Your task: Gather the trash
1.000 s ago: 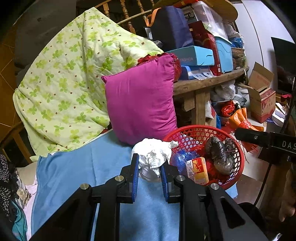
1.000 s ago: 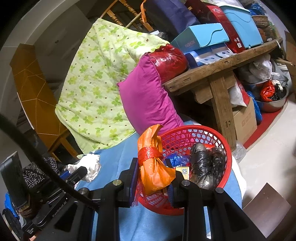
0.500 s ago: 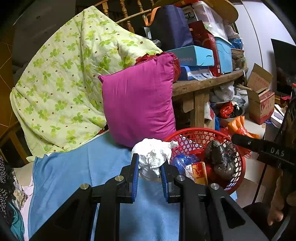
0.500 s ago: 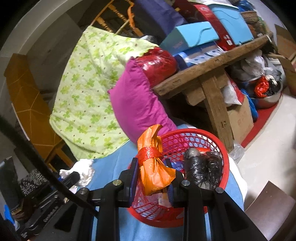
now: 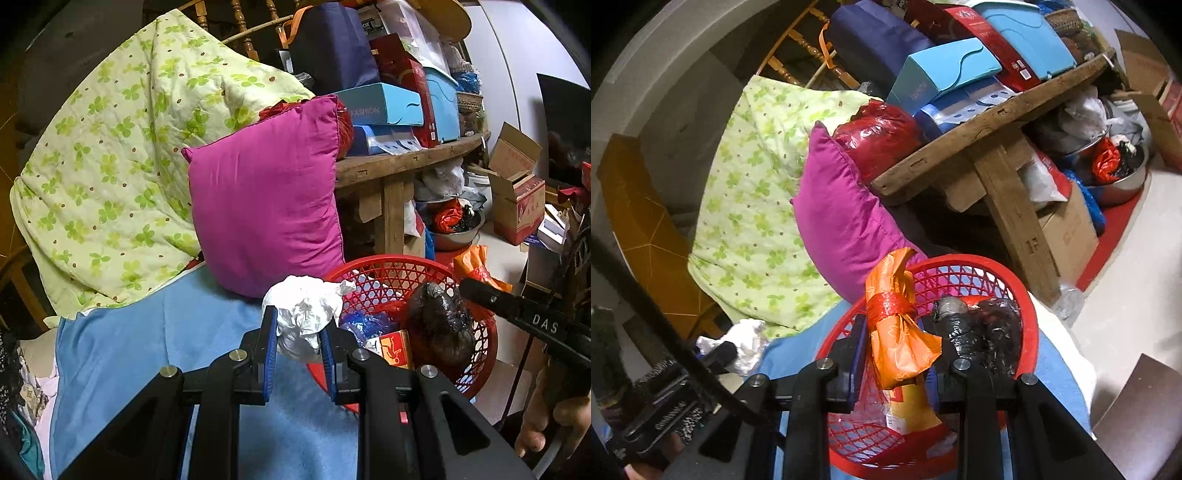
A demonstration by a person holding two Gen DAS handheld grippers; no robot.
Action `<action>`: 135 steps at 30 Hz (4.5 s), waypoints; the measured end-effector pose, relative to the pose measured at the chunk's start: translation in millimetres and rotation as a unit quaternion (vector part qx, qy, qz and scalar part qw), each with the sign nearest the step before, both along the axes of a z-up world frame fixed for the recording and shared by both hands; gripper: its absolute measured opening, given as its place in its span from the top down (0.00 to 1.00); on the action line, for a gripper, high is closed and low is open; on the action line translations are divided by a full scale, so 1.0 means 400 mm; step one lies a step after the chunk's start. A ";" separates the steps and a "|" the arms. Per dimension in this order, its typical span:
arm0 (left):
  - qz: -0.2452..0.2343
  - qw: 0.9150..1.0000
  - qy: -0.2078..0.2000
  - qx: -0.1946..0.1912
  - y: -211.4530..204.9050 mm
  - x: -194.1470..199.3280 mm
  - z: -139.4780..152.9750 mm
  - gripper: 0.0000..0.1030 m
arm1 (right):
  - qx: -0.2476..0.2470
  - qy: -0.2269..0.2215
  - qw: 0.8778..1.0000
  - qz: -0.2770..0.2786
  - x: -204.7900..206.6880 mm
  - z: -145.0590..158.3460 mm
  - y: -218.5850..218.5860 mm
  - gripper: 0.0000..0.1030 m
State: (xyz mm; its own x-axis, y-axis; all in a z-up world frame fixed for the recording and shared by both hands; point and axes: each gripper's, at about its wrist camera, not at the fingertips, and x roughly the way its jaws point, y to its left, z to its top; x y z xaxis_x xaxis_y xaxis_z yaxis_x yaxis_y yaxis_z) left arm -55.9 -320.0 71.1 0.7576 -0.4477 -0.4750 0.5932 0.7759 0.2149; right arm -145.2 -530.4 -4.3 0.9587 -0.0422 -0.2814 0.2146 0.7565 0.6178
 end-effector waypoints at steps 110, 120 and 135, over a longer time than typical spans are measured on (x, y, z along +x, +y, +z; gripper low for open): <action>0.097 0.993 -0.033 -0.064 0.417 -0.173 0.135 0.06 | -0.171 0.066 0.981 -0.064 -0.186 0.252 0.292 0.28; 0.113 0.989 -0.056 -0.077 0.492 -0.255 0.188 0.02 | -0.199 0.078 0.977 -0.022 -0.248 0.330 0.430 0.27; 0.135 0.986 -0.049 -0.080 0.541 -0.290 0.200 0.02 | -0.242 0.061 0.966 -0.064 -0.303 0.340 0.527 0.27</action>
